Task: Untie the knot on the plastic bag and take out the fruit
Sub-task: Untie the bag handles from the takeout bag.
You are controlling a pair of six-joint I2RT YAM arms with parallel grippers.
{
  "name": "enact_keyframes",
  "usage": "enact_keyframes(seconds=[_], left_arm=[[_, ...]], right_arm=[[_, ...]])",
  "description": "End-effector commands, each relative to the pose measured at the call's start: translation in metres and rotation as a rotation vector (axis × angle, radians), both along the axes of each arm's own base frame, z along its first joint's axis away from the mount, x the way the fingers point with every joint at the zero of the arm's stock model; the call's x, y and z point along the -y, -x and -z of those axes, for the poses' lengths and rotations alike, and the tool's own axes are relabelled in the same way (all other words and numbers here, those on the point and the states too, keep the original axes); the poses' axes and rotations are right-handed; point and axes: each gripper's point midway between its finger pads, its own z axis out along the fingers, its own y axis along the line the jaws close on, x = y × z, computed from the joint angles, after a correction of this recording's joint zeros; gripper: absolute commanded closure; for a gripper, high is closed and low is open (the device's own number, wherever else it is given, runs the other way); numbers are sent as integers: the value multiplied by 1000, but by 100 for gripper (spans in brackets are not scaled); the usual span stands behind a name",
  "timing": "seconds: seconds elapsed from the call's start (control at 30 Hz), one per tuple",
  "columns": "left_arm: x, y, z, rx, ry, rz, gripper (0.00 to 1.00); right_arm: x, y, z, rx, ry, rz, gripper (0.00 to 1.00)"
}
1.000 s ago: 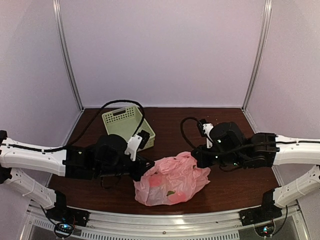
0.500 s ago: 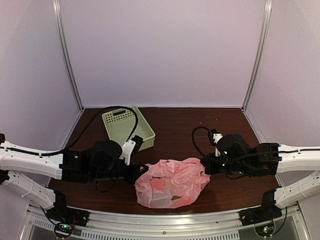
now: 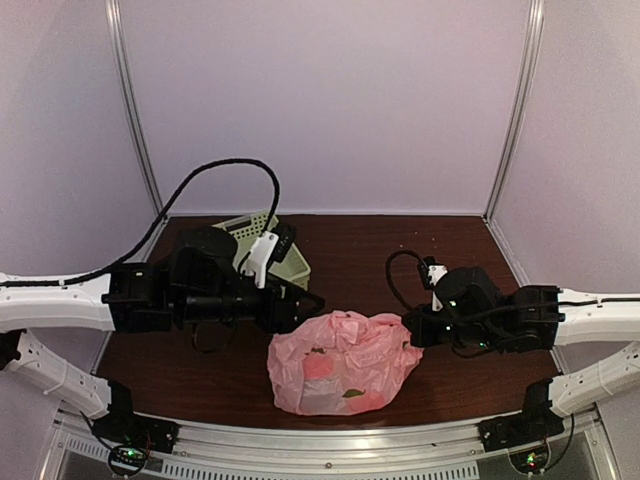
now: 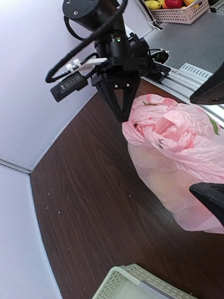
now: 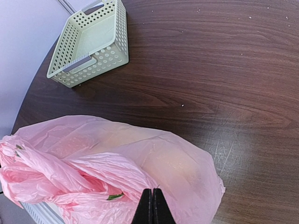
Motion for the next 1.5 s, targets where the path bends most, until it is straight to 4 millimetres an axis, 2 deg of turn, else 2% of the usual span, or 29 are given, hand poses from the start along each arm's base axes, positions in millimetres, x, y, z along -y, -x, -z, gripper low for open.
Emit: enact_keyframes(seconds=[0.0,0.2,0.37,0.57,0.73,0.9,1.0,1.13,1.2,1.23,1.3,1.33,1.47], left_arm=[[18,-3,4,0,-61,71,41],[44,-3,27,-53,-121,155,39],[48,-17,40,-70,-152,132,39],[46,-26,40,-78,-132,114,42],[49,-29,42,-80,-128,115,56],[52,-33,45,-82,-130,107,56],[51,-37,42,-80,-117,87,50],[51,-42,37,-77,-94,71,51],[52,-43,38,-77,-95,76,54],[53,-42,39,-80,-98,81,59],[55,-41,42,-88,-105,96,75],[56,-40,44,-93,-110,103,78],[58,-36,48,-107,-115,122,73]], right_arm=[[2,-4,-3,14,0,16,100],[0,-4,-5,17,-1,8,100],[-1,-4,-5,17,-4,4,100],[-1,-4,-5,18,-7,5,100],[-1,-4,-3,17,-3,5,100],[-2,-4,-3,15,-7,3,100],[-2,-4,-3,15,-5,3,100],[-1,-4,-3,16,-5,4,100],[-2,-4,-3,15,-7,4,100],[-2,-4,-3,15,-7,5,100],[-1,-4,-3,14,-6,5,100],[-1,-4,-3,15,-5,4,100],[-1,-4,-2,13,-6,6,100]])
